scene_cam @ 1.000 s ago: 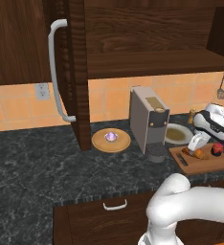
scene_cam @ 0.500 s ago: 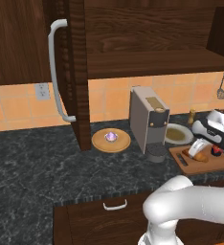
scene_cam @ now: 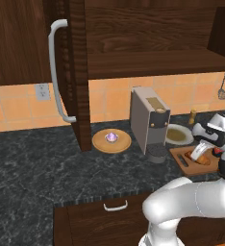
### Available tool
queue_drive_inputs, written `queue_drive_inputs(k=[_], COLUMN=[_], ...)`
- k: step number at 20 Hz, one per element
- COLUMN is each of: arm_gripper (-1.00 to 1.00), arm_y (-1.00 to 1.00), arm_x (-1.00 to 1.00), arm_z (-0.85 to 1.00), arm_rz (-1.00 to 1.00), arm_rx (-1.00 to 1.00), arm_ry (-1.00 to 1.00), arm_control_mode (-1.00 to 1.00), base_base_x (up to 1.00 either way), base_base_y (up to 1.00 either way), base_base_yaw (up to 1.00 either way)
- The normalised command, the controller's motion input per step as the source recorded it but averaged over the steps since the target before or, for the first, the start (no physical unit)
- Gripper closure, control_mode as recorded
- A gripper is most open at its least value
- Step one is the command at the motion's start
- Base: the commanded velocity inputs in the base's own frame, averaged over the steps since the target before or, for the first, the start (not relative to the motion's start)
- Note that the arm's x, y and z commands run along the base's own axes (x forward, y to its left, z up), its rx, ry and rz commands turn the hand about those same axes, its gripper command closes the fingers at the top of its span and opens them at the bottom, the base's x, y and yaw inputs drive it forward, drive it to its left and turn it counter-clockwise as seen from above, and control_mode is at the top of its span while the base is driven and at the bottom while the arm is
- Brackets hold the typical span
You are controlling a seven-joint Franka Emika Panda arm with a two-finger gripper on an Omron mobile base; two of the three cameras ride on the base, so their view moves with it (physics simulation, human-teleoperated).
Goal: From the different types of pastries on the counter, select a croissant and place it on the cutting board. Then retrieve a jar of jam from the cabinet and place it alongside the croissant on the cutting board.
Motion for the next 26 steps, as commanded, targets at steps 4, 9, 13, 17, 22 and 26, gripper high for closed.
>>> queue_drive_inputs(k=[4,9,13,17,22,26], arm_gripper=[-1.00,-1.00,-1.00,-1.00,-1.00,-1.00], arm_y=[0.00,0.00,0.00,0.00,0.14,0.41], arm_x=[0.00,0.00,0.00,0.00,-0.52,-1.00], arm_z=[-0.01,0.01,0.51,0.92,0.31,-0.33], arm_rz=[0.00,0.00,0.00,0.00,-0.07,-0.24], arm_rx=[0.00,0.00,0.05,0.05,0.00,-0.03], arm_ry=[0.00,0.00,0.00,0.00,0.00,-0.15], arm_control_mode=[-1.00,-1.00,-1.00,-1.00,-1.00,-1.00], base_base_x=[0.00,0.00,0.00,0.00,0.00,0.00], base_base_y=[0.00,0.00,0.00,0.00,0.00,0.00], base_base_yaw=[0.00,0.00,0.00,0.00,0.00,0.00])
